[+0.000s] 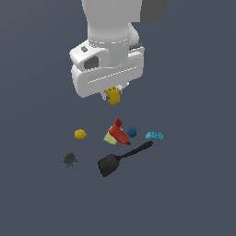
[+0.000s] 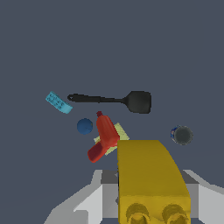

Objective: Pick up a designated object from a clutter of objects.

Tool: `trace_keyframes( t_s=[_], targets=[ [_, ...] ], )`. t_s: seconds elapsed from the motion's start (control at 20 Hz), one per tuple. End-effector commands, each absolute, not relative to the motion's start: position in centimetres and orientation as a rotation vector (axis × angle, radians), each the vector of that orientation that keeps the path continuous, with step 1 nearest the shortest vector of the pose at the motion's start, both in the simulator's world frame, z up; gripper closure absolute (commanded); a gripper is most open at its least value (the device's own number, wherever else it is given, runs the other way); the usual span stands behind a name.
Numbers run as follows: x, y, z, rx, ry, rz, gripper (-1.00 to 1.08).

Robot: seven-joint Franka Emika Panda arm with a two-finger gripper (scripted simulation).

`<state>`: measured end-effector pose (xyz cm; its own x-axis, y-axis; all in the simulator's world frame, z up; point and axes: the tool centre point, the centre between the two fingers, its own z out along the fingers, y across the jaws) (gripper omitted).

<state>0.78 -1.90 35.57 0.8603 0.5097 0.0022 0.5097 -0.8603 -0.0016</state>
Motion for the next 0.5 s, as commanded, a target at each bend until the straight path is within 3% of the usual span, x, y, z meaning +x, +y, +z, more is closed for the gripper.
trace_keyframes(
  t_s=[0.0,0.45],
  targets=[
    [0.7,-3.2,37.4,-3.027,-0.831,-0.001,1.08],
    [0.9,-5.7,40.7,-3.029,-0.830,0.000,1.08]
  ],
)
